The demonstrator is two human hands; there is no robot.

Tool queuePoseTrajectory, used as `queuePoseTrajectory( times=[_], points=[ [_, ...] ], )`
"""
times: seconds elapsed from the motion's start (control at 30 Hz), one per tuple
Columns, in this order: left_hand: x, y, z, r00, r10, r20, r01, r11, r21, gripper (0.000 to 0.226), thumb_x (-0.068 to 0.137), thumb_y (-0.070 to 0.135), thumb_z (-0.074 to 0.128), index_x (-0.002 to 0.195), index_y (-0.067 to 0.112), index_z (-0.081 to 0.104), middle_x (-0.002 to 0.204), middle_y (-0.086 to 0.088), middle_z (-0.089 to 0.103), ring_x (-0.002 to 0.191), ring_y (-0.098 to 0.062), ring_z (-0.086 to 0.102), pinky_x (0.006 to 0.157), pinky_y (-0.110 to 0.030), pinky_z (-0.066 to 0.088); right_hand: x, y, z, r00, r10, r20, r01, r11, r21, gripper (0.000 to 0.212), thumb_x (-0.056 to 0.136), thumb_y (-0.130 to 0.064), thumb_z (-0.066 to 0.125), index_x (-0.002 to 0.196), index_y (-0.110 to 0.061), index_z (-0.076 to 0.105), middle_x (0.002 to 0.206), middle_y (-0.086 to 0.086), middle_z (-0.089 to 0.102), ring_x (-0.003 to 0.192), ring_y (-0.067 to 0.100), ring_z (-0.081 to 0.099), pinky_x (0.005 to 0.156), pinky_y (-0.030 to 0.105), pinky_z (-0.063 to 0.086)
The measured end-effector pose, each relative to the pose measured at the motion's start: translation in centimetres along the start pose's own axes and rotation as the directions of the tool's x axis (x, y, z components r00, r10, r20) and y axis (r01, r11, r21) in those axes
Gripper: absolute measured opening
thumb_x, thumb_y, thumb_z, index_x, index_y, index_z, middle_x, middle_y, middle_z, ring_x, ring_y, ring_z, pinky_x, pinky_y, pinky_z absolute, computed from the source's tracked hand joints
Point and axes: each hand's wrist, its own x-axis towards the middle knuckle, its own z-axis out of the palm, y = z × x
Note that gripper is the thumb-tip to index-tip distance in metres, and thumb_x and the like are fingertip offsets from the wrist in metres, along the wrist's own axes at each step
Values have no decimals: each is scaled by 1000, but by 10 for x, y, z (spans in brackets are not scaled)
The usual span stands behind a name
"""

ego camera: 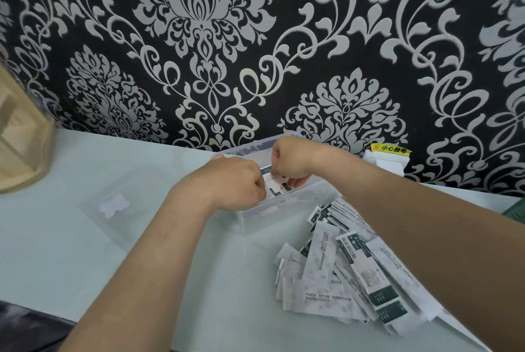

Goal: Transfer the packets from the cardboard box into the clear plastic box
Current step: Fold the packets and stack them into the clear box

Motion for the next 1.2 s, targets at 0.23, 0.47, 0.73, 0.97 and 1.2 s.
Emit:
queuePoseTrajectory(
  times=[0.23, 0.47, 0.73, 0.97, 1.2],
  points=[
    [-15, 8, -16, 966, -58, -250, -19, 955, -295, 30, 89, 18, 50, 107, 25, 73, 104, 4, 72, 95, -13, 64, 90, -31, 50, -49, 9, -36, 947, -133, -294, 186, 969, 160, 13, 92, -11, 50, 95, -16, 63, 81, 5, 70, 76, 25, 72, 72, 43, 61],
    [-30, 76, -22, 852, 115, -510, -335, 869, -364, 24, 85, 14, 59, 95, 27, 76, 83, 17, 69, 69, 8, 57, 73, -10, 45, -122, 67, -48, 950, -105, -292, 174, 960, 221, 5, 91, -23, 60, 91, -24, 64, 83, 5, 73, 78, 23, 71, 71, 41, 61],
    [-21, 150, 35, 902, 431, -12, -431, 901, -48, 71, 73, 62, 66, 136, 36, 46, 147, 4, 37, 132, -18, 33, 106, -37, 38, -151, 145, 2, 978, 79, -194, -84, 996, -15, 39, 90, -34, 62, 128, -30, 52, 126, 0, 58, 109, 18, 55, 91, 30, 43],
    [-13, 132, 31, 919, 395, 18, -394, 918, -53, 53, 67, 65, 70, 109, 41, 47, 113, 19, 44, 107, -8, 40, 92, -32, 41, -132, 166, 35, 944, 97, -317, -117, 992, -46, 58, 93, -53, 49, 144, -31, 33, 147, -7, 43, 130, 22, 40, 103, 48, 35],
    [-1, 140, 29, 949, 197, -246, -254, 941, -225, 32, 96, 45, 46, 123, 29, 50, 126, 10, 50, 111, -13, 50, 92, -29, 41, -121, 156, 38, 920, 2, -392, -29, 998, -63, 37, 92, -32, 59, 128, -27, 51, 119, -4, 63, 110, 21, 54, 92, 41, 42]
  ],
)
